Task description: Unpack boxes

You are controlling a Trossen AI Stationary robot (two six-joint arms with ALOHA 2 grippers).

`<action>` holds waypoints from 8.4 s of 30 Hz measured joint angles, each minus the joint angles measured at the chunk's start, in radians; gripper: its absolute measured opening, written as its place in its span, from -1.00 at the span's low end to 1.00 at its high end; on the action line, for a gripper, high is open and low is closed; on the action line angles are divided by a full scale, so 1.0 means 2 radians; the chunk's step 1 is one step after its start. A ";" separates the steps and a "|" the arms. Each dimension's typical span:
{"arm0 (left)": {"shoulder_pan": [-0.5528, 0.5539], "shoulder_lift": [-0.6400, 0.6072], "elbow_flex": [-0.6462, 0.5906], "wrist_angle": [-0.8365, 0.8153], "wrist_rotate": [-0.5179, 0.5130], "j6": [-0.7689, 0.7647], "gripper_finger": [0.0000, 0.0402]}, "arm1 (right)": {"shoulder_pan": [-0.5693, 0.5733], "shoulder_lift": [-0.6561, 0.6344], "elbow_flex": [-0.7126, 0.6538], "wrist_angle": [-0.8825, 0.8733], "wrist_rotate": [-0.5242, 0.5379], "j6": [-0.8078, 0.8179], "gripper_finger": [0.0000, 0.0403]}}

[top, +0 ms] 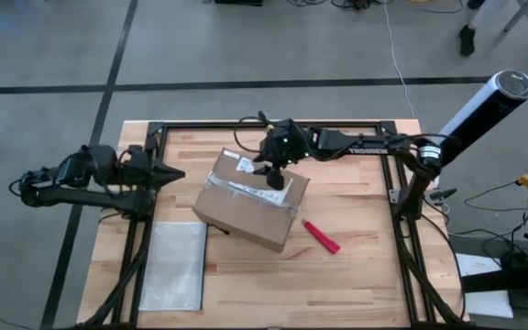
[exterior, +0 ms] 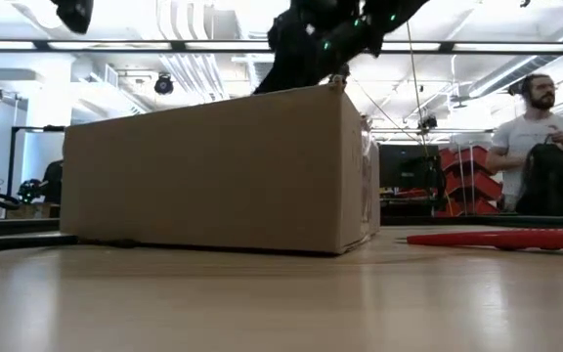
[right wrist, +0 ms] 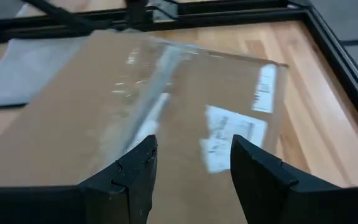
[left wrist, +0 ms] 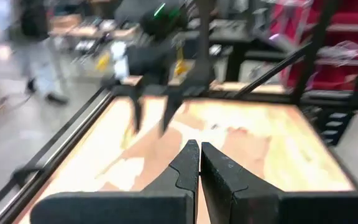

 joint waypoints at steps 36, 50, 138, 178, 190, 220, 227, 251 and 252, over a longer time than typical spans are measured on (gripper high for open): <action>0.000 0.001 -0.088 0.032 -0.006 -0.005 -0.93 | 0.160 -0.251 -0.386 -0.018 0.142 0.304 -0.25; 0.000 0.001 -0.088 0.034 -0.006 -0.007 -0.93 | 0.196 -0.184 -0.397 -0.030 0.139 0.365 -0.10; 0.000 0.001 -0.087 0.107 -0.006 -0.012 -0.93 | 0.275 -0.135 -0.313 -0.089 0.171 0.377 -0.87; 0.000 0.118 -0.090 0.284 0.027 0.010 -0.93 | 0.158 -0.170 -0.140 0.179 0.177 0.102 -0.88; 0.000 0.183 -0.090 0.372 0.041 0.106 -0.93 | 0.098 -0.170 -0.141 0.275 0.089 0.164 -0.88; 0.000 0.331 -0.089 0.563 0.039 0.063 -0.93 | 0.070 -0.055 -0.067 0.325 0.036 0.150 -0.88; 0.000 0.341 -0.086 0.589 0.041 0.054 -0.93 | 0.070 -0.034 -0.046 0.326 0.022 0.149 -0.88; 0.000 0.341 -0.086 0.593 0.080 0.014 -0.93 | 0.071 -0.026 -0.041 0.321 0.019 0.141 -0.88; 0.000 0.340 -0.086 0.592 0.083 0.014 -0.93 | 0.071 -0.026 -0.040 0.321 0.017 0.141 -0.88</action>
